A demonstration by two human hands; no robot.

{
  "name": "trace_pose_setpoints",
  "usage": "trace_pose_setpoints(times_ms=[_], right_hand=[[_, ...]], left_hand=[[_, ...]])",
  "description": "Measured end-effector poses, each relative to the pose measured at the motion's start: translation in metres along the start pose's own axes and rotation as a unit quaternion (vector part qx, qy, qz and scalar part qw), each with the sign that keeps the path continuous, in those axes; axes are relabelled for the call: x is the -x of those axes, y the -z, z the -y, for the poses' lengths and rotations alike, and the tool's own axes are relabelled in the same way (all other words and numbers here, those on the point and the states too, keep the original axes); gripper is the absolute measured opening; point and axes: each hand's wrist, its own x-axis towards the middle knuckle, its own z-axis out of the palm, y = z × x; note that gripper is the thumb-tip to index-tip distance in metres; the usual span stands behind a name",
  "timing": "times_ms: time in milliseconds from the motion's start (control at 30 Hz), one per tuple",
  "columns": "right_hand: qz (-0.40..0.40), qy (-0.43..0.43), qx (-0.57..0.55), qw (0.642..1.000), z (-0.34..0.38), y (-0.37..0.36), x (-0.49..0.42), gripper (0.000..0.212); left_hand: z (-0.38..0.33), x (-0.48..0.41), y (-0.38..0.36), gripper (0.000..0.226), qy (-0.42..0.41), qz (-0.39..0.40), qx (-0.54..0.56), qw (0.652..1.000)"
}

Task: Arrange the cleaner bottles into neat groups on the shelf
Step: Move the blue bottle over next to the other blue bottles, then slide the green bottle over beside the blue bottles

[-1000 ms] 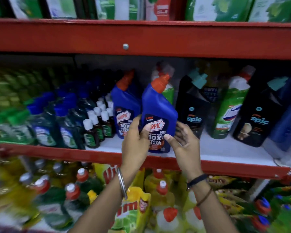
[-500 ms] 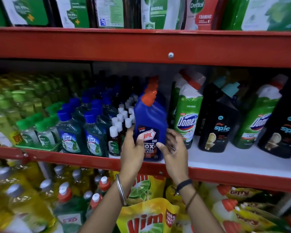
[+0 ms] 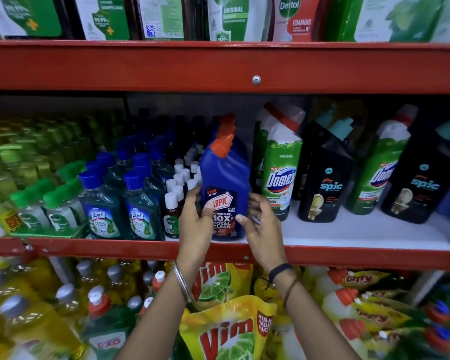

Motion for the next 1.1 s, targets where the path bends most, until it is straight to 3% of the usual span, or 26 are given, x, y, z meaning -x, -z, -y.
trace_pose_setpoints(times_ms=[100,200,300,400,567,667,733,800,867,1033,1100], right_hand=[[0.019,-0.006,-0.005,1.0,0.0,0.003,0.002,0.043],[-0.009,0.011,-0.01,1.0,0.003,0.016,0.011,0.033],[-0.121,0.014,-0.061,0.991,0.005,0.048,0.023,0.02],[-0.245,0.004,-0.087,0.966,-0.003,0.094,0.029,0.01],[-0.3,-0.023,-0.048,0.953,-0.027,0.184,0.008,0.012],[-0.281,-0.037,-0.021,0.959,-0.037,0.223,-0.014,0.015],[-0.251,-0.055,-0.019,0.966,-0.044,0.238,-0.028,0.021],[-0.222,-0.064,-0.002,0.973,-0.05,0.245,-0.041,0.032],[-0.204,-0.061,0.006,0.977,-0.054,0.249,-0.05,0.037],[-0.191,-0.094,-0.019,0.977,-0.073,0.254,-0.068,0.048],[-0.19,-0.102,-0.038,0.976,-0.077,0.252,-0.077,0.041]], left_hand=[[-0.005,0.006,-0.001,0.04,-0.034,-0.029,-0.003,0.999],[-0.015,0.024,-0.014,0.04,-0.144,-0.095,-0.083,0.982],[-0.026,0.048,-0.045,0.036,-0.243,-0.078,-0.139,0.957],[-0.03,0.066,-0.085,0.033,-0.258,0.007,-0.081,0.963],[-0.034,0.08,-0.164,0.033,-0.18,0.157,0.006,0.971],[-0.035,0.081,-0.21,0.04,-0.119,0.266,0.011,0.957],[-0.037,0.078,-0.24,0.043,-0.033,0.303,0.035,0.952],[-0.04,0.069,-0.269,0.044,0.068,0.286,0.086,0.952],[-0.045,0.057,-0.294,0.045,0.115,0.236,0.103,0.959],[-0.048,0.042,-0.329,0.046,0.143,0.15,0.109,0.972],[-0.046,0.034,-0.34,0.044,0.125,0.132,0.102,0.978]])
